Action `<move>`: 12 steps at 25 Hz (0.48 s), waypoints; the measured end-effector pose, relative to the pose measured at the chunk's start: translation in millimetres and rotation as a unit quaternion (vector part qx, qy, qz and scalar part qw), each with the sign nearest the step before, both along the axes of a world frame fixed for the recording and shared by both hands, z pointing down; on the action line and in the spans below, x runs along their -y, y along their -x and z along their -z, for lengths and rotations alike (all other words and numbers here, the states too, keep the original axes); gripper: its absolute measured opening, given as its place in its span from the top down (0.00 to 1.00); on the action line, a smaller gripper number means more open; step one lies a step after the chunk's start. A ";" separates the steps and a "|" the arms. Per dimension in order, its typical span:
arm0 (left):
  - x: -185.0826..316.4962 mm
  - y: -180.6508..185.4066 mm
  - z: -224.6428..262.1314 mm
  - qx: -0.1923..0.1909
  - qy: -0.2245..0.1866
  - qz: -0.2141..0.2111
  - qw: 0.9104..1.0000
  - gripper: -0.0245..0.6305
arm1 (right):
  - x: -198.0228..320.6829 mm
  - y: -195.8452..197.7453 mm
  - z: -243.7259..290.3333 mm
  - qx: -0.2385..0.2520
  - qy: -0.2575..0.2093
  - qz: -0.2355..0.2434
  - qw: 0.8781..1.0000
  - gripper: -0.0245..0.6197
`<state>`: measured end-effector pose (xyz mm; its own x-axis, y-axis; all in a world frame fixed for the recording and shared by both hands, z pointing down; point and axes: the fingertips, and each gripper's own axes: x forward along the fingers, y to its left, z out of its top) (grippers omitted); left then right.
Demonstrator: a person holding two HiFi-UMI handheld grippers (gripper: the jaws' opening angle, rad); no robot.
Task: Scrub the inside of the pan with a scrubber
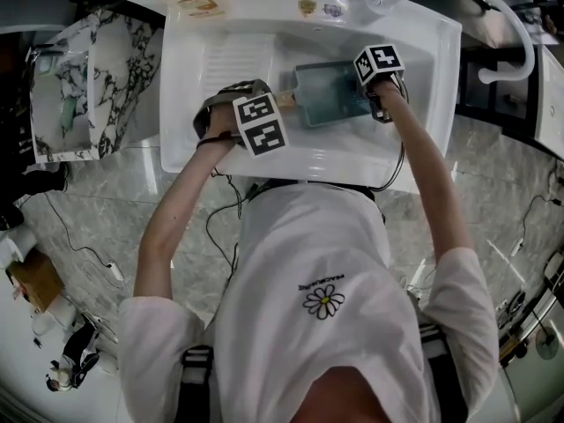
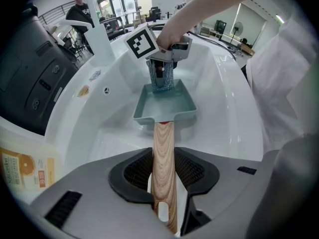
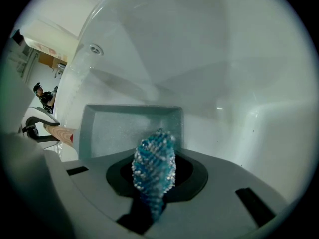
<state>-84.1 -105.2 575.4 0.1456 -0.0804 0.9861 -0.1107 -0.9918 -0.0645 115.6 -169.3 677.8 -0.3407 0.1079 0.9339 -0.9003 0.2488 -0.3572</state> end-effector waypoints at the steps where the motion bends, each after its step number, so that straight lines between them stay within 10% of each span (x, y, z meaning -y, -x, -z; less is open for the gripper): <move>1: -0.1 0.0 0.3 0.000 0.000 0.000 1.000 0.74 | -1.4 3.0 1.3 0.003 0.001 0.003 1.000 0.86; 12: 0.7 -0.7 1.5 0.002 -0.011 -0.005 1.000 0.74 | -16.2 57.6 26.3 0.081 0.011 -0.016 0.997 0.86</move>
